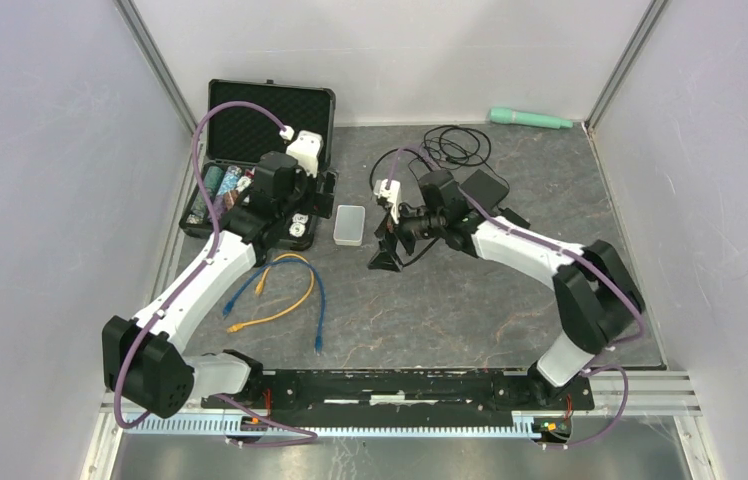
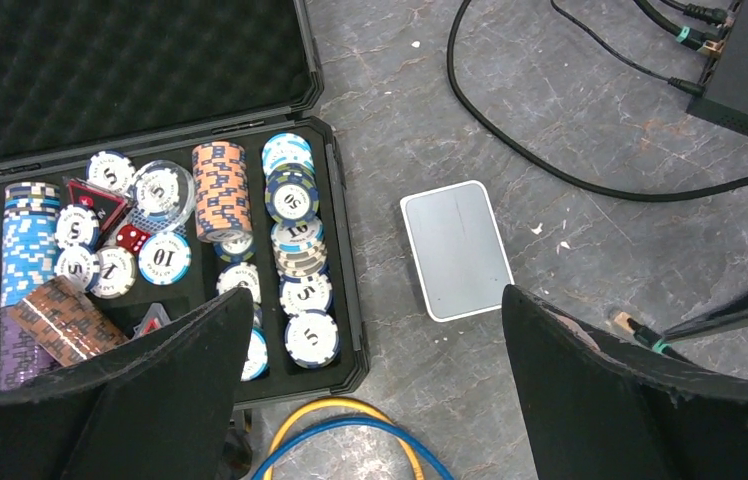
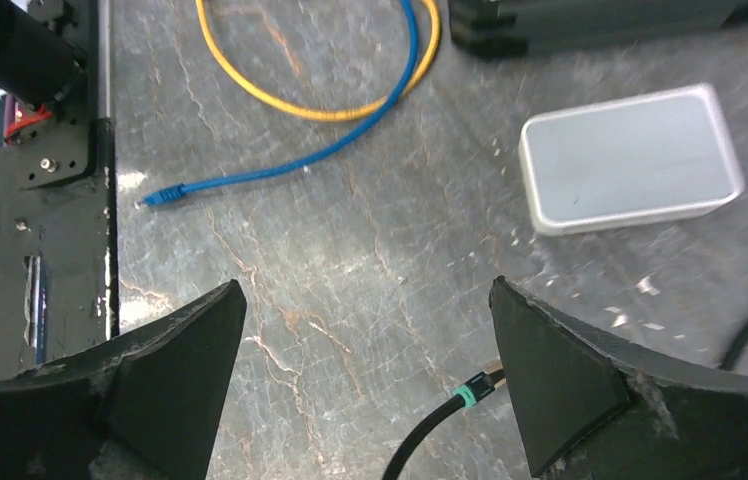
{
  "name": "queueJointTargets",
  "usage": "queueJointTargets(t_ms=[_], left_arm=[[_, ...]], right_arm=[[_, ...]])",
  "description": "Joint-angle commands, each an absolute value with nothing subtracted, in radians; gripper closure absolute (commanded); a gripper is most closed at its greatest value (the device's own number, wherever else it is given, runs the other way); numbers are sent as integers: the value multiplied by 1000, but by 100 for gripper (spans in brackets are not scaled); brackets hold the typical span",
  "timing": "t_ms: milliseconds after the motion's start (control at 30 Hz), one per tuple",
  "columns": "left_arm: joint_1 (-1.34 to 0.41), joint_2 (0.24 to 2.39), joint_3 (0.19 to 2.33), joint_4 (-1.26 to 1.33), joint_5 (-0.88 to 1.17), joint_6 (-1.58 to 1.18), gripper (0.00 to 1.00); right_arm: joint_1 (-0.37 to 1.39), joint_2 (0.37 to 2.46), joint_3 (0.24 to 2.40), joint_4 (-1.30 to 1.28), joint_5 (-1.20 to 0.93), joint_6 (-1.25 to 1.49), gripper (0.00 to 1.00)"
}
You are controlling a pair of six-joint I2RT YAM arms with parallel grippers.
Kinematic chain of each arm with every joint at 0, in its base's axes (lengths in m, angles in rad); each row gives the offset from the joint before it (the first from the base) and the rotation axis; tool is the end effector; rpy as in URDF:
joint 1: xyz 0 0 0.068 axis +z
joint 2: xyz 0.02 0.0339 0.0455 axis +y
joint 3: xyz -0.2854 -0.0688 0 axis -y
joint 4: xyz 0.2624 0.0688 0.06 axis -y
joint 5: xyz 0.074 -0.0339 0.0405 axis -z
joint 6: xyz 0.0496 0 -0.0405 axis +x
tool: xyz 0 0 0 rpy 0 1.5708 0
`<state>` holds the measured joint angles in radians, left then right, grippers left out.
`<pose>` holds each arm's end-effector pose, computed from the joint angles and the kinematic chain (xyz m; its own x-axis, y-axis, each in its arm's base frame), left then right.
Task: Pull the plug from the switch port
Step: Place the connector at the center of the board, then move the switch port to the center of the board.
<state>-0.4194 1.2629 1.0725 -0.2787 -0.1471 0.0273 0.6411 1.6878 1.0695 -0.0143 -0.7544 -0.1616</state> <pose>0.2882 -0.1205 0.3391 -0.4050 0.2101 -0.8898 0.2946 0.9513 0.0906 0.2928 0.2609 0.2286 -0.3263 -0.3898 -0.8611 -0.9433 0.1935 0.2699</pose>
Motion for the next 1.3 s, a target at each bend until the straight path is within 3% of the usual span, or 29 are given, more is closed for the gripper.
queueJointTargets(t_ms=[0, 133, 333, 533, 933, 1267], left_arm=[[-408, 1245, 1105, -239, -113, 76, 0], [-409, 1279, 1132, -251, -8, 90, 0], [-415, 1330, 1133, -238, 212, 103, 0], [-417, 1336, 1122, -219, 249, 91, 0], [-416, 1311, 1075, -181, 254, 87, 0], [-416, 1310, 1065, -173, 253, 94, 0]], right_arm=[[626, 1545, 1134, -74, -724, -234, 2], [564, 1474, 1158, -92, -711, -224, 2], [334, 1418, 1108, -48, -635, -149, 2], [202, 1618, 1241, -106, -388, -208, 4], [203, 2168, 1760, -285, -152, -260, 12], [248, 2144, 1613, -339, -214, -376, 18]])
